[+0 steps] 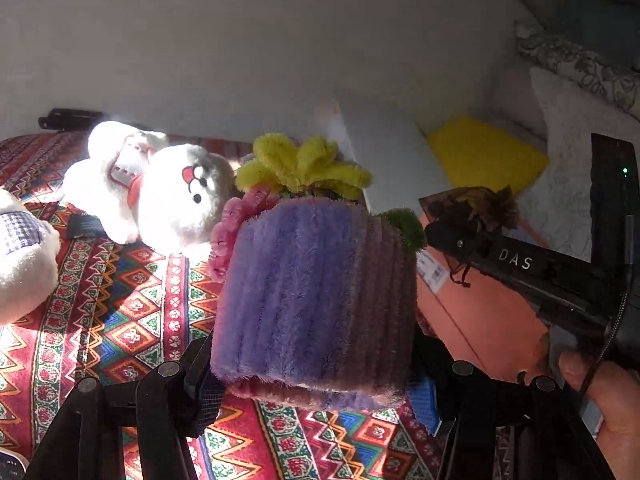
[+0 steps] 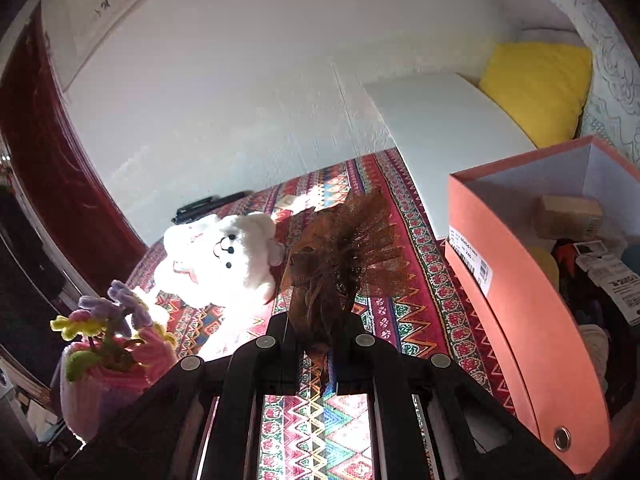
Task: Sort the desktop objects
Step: 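Carry the tassel and purple pot into the pink box and open both tools, then grasp the white teddy bear with both tools, then lift the teddy bear with both tools and carry it toward the pink box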
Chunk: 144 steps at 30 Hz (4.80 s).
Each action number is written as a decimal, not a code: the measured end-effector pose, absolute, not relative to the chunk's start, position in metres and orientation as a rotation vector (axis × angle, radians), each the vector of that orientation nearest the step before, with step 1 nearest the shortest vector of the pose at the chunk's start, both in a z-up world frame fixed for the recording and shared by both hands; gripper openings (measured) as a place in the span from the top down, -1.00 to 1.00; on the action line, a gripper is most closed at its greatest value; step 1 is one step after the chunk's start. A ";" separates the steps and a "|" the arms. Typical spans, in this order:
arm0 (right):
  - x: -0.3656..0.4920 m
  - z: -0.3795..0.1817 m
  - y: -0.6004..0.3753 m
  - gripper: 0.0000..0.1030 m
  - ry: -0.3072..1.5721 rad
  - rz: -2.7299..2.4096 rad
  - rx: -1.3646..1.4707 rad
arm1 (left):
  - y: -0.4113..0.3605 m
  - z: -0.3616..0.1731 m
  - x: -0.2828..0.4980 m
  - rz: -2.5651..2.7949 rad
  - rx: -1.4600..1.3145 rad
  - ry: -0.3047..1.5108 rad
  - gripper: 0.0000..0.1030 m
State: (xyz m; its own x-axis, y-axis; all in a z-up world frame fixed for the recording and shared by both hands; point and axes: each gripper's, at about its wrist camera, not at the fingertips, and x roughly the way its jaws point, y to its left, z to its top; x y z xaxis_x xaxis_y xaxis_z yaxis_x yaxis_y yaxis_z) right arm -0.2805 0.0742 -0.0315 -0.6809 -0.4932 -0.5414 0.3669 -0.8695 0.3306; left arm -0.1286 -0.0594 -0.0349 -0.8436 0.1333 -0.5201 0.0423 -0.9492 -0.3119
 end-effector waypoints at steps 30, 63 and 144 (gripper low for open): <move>-0.308 -0.018 0.358 0.08 -0.705 -2.986 0.822 | 0.162 0.031 -0.312 2.637 -0.778 -0.157 -0.60; -0.373 -0.037 0.122 -0.94 -0.657 -2.213 0.850 | -0.117 -0.031 -0.277 2.997 -1.120 -0.331 -0.92; -0.314 -0.043 0.035 1.00 -1.083 -1.504 0.868 | -0.273 -0.102 -0.214 2.368 -0.865 -1.577 -0.69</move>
State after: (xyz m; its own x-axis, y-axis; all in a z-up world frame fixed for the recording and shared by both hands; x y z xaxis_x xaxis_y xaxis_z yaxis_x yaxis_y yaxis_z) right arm -0.3143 0.0346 -0.0431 -0.1957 -0.9805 0.0166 0.3260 -0.0491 0.9441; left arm -0.2138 -0.2734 -0.1016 -0.8180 0.4393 -0.3712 0.1731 -0.4275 -0.8873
